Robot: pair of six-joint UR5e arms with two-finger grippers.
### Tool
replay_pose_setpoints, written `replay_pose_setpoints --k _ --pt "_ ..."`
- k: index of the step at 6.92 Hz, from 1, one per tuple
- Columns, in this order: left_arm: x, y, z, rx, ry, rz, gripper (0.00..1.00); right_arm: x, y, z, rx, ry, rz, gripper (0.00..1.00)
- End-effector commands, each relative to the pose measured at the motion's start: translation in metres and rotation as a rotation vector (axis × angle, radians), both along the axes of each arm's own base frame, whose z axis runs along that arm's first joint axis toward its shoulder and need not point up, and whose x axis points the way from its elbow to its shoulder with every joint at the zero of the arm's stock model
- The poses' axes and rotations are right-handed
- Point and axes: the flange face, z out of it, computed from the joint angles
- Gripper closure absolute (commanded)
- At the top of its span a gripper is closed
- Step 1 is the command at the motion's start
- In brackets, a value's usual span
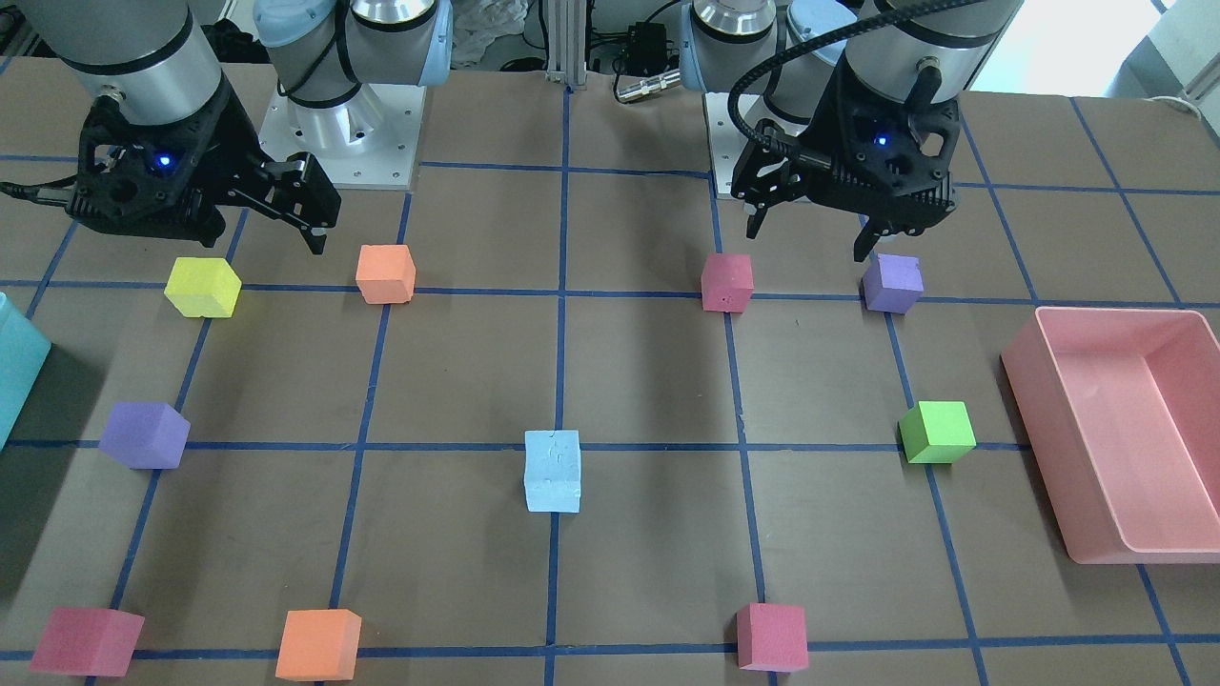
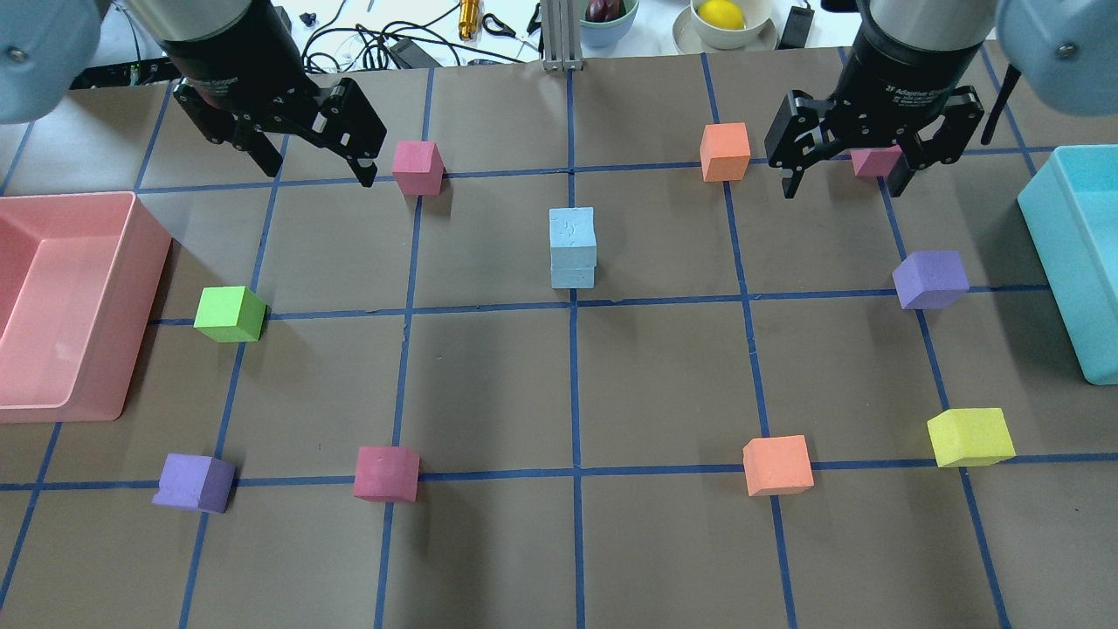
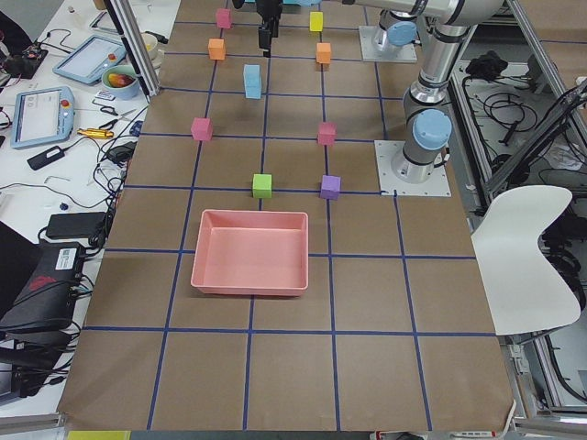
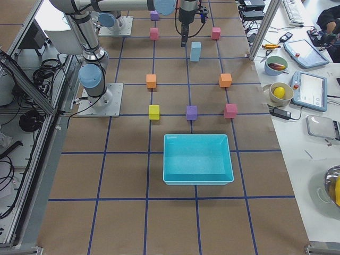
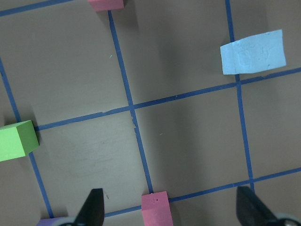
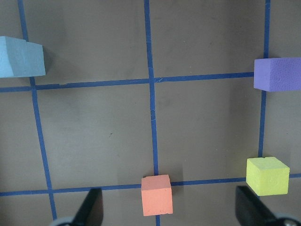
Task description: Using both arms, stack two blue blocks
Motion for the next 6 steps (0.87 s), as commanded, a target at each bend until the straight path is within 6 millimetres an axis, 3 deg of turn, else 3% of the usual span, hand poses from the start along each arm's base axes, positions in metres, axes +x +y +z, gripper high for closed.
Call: replay_pose_setpoints --k 1,6 --pt "0.004 0.005 -0.003 -0.031 -0.024 0.002 0.00 0.000 0.000 0.000 0.001 0.001 0.002 0.00" --pt "0.029 -0.006 0.002 -0.075 -0.019 0.119 0.00 0.000 0.000 0.000 0.002 0.004 0.009 0.00"
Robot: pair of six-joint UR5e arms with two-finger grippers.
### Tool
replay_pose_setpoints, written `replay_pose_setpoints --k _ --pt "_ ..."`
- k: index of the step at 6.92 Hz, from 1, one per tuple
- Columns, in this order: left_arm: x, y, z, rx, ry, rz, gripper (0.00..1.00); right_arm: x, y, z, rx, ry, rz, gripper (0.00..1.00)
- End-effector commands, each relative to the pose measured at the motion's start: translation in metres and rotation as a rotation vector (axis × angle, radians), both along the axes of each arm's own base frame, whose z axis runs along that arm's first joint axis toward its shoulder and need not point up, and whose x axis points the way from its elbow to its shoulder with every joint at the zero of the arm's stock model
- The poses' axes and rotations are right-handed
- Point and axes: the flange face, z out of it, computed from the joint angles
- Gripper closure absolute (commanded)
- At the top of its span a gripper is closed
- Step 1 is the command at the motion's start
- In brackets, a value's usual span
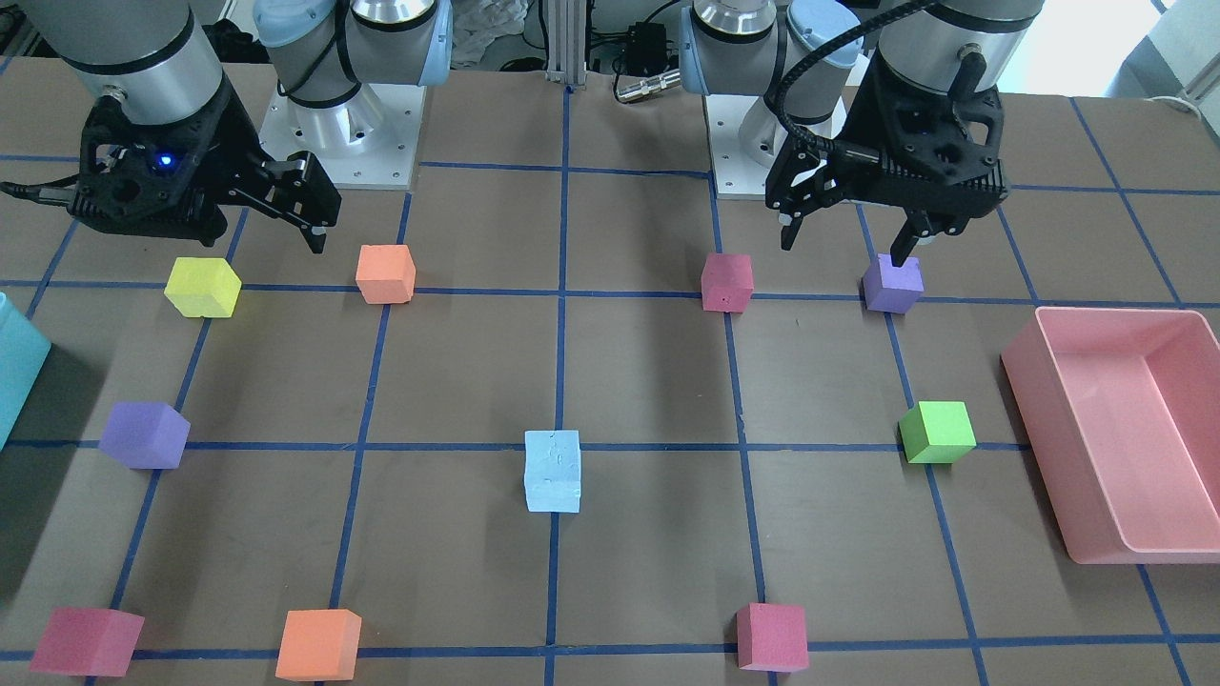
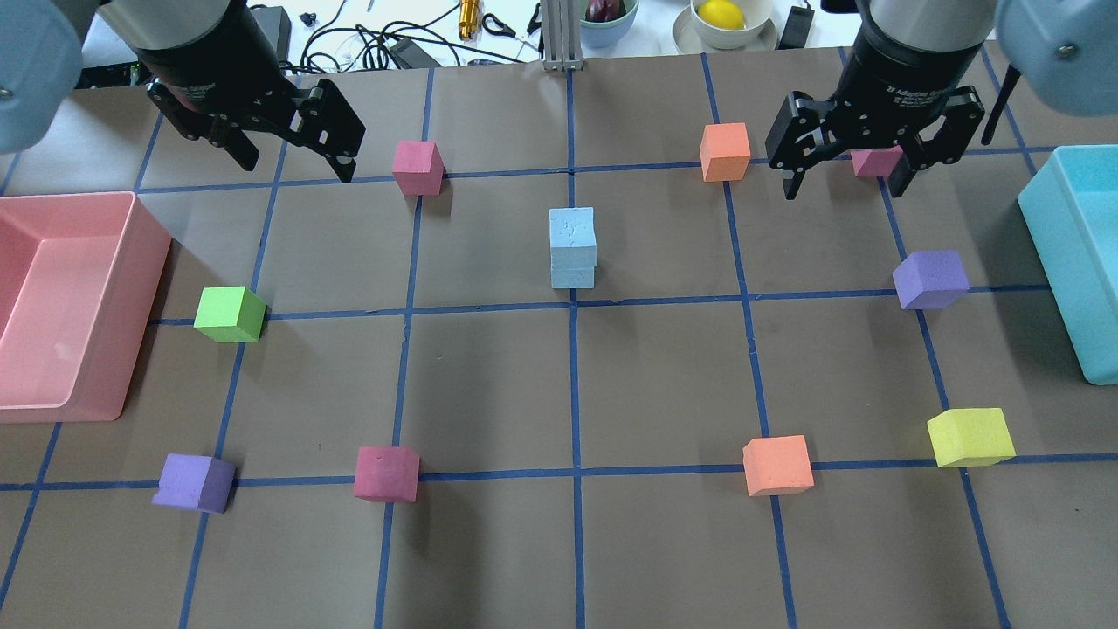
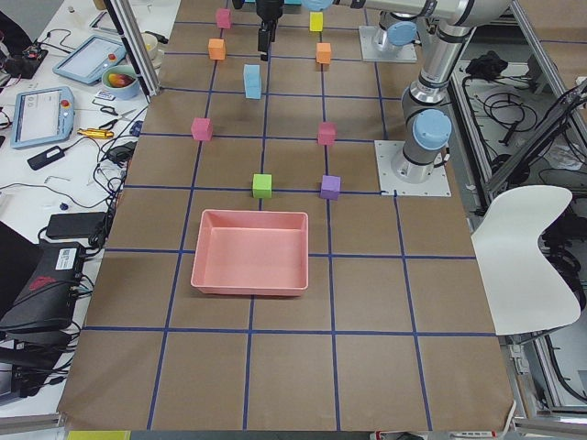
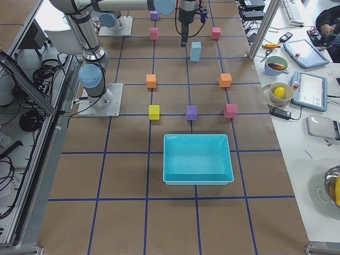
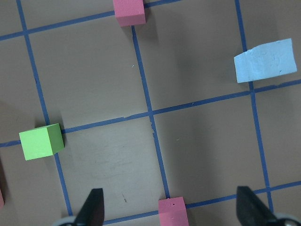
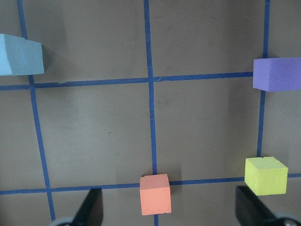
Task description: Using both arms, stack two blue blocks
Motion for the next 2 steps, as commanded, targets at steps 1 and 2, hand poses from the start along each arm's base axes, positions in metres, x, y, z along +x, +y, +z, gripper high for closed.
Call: replay_pose_setpoints --k 1,2 --pt "0.0048 -0.0011 0.0011 -0.007 0.004 0.056 0.00 0.0001 0.0001 -0.0005 0.001 0.000 0.000 0.00" --pt "0.0042 -0.0006 0.0000 -0.002 0.003 0.056 0.00 0.0001 0.0001 -0.0005 0.001 0.000 0.001 0.00"
